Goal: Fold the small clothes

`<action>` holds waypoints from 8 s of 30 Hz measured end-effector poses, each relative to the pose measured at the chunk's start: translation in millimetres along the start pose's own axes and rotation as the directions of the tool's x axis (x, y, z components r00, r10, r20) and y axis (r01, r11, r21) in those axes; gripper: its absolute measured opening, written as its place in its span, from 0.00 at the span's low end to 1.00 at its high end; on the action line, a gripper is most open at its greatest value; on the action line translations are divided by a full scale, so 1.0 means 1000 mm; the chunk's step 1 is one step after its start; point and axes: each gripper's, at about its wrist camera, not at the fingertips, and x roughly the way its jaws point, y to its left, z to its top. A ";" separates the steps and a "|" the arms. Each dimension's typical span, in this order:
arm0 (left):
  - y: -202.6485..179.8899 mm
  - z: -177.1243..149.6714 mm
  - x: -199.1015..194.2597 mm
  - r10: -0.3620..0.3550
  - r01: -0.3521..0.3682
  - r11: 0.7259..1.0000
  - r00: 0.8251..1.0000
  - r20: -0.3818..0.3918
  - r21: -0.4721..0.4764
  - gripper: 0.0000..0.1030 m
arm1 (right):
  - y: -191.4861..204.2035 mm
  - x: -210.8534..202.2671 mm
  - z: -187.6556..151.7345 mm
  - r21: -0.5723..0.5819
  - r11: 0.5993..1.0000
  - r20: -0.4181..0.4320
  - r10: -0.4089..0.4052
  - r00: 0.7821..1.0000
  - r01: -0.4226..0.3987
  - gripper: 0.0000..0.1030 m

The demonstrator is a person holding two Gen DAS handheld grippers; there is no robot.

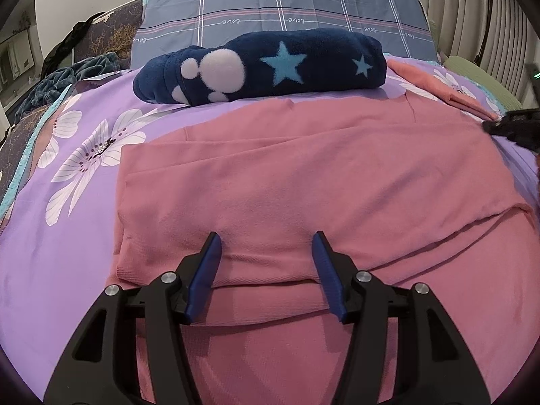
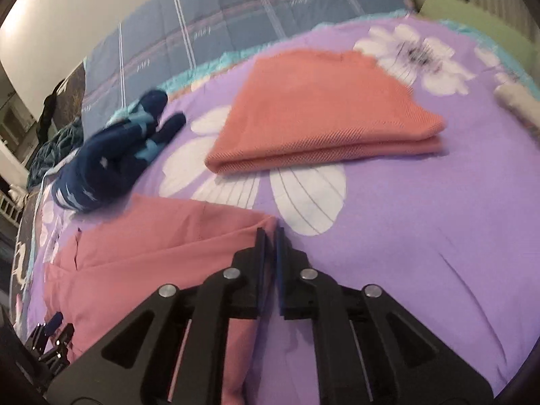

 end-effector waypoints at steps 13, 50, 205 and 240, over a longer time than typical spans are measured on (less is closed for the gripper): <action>0.000 0.001 0.000 0.006 -0.006 1.000 1.000 0.002 0.001 0.58 | 0.025 -0.020 -0.104 -0.215 0.969 -0.093 0.102 0.990 -0.121 0.23; 0.039 -0.215 -0.185 -0.348 0.358 0.927 0.932 -0.100 0.112 0.64 | -0.057 -0.236 -0.316 -0.138 0.909 -0.227 0.357 0.906 -0.393 0.45; 0.068 -0.159 -0.142 -0.096 0.095 0.995 0.979 -0.180 -0.015 0.00 | -0.068 -0.138 -0.164 -0.150 0.976 -0.048 0.152 0.987 -0.157 0.46; -0.303 -0.094 -0.104 -0.372 0.388 0.748 0.917 -0.144 0.538 0.48 | -0.141 -0.151 -0.201 0.073 0.908 -0.030 0.415 0.909 -0.412 0.25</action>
